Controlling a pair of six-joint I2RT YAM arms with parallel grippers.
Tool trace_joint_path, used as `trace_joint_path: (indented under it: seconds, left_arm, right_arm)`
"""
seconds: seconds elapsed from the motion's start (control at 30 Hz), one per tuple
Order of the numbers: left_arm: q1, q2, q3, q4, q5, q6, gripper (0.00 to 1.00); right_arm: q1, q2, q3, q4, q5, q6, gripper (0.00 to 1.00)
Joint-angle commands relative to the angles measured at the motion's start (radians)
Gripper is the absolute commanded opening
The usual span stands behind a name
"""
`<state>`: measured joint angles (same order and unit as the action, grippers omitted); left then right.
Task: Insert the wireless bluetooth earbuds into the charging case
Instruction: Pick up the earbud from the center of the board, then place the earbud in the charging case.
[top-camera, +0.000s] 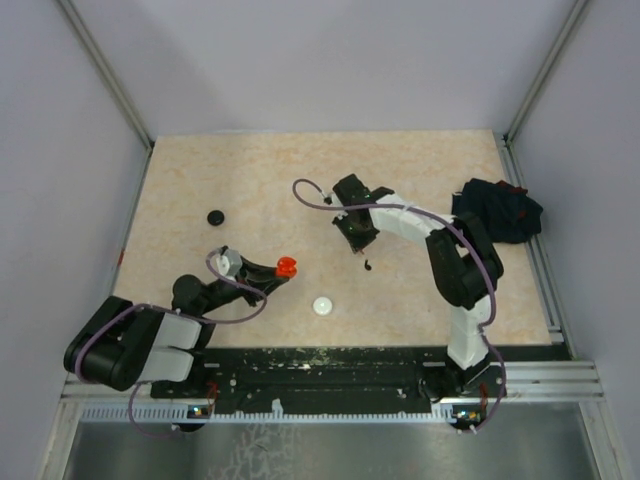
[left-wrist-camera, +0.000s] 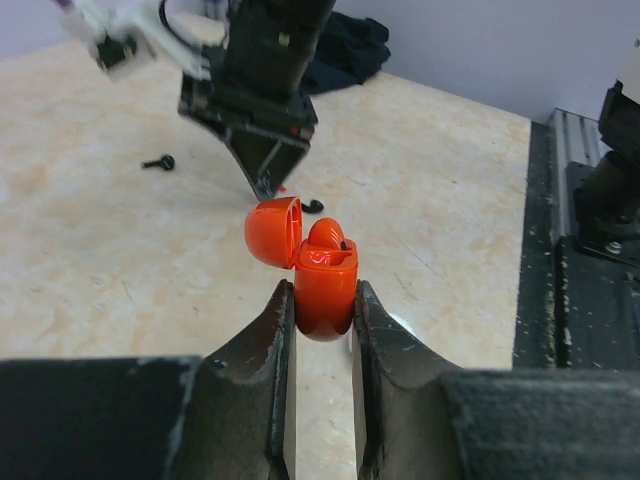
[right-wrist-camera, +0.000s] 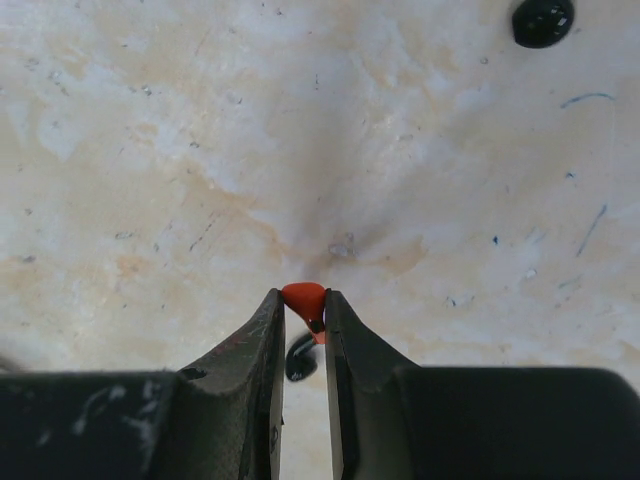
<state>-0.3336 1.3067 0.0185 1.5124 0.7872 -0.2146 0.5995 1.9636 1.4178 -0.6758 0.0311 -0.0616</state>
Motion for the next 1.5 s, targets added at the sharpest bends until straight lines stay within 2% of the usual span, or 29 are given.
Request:
trace_joint_path:
  seconds: [0.0,0.1,0.33,0.67,1.1,1.47]
  left_arm:
    - [-0.014,0.081,0.05,0.273,0.091,-0.139,0.0]
    - [-0.03,0.108,0.079,0.276,0.111,-0.154,0.0]
    - [-0.089,0.024,0.068,0.247,-0.027,-0.017,0.0]
    - [-0.193,-0.209,0.102,-0.076,-0.228,0.25,0.0]
    - [-0.21,-0.231,0.128,-0.064,-0.332,0.282,0.0]
    - [-0.24,-0.243,0.154,-0.112,-0.361,0.256,0.0]
  right_arm:
    - [0.018,-0.195,-0.023,0.09,0.002,0.054,0.12]
    - [0.046,-0.283,-0.053,0.125,0.028,0.069,0.12]
    - [0.113,-0.492,-0.117,0.213,0.074,0.102,0.12]
    - [0.258,-0.721,-0.243,0.426,0.09,0.153,0.11]
    - [0.342,-0.908,-0.411,0.731,-0.012,0.16,0.09]
    - [0.391,-0.905,-0.48,0.918,-0.09,0.108,0.09]
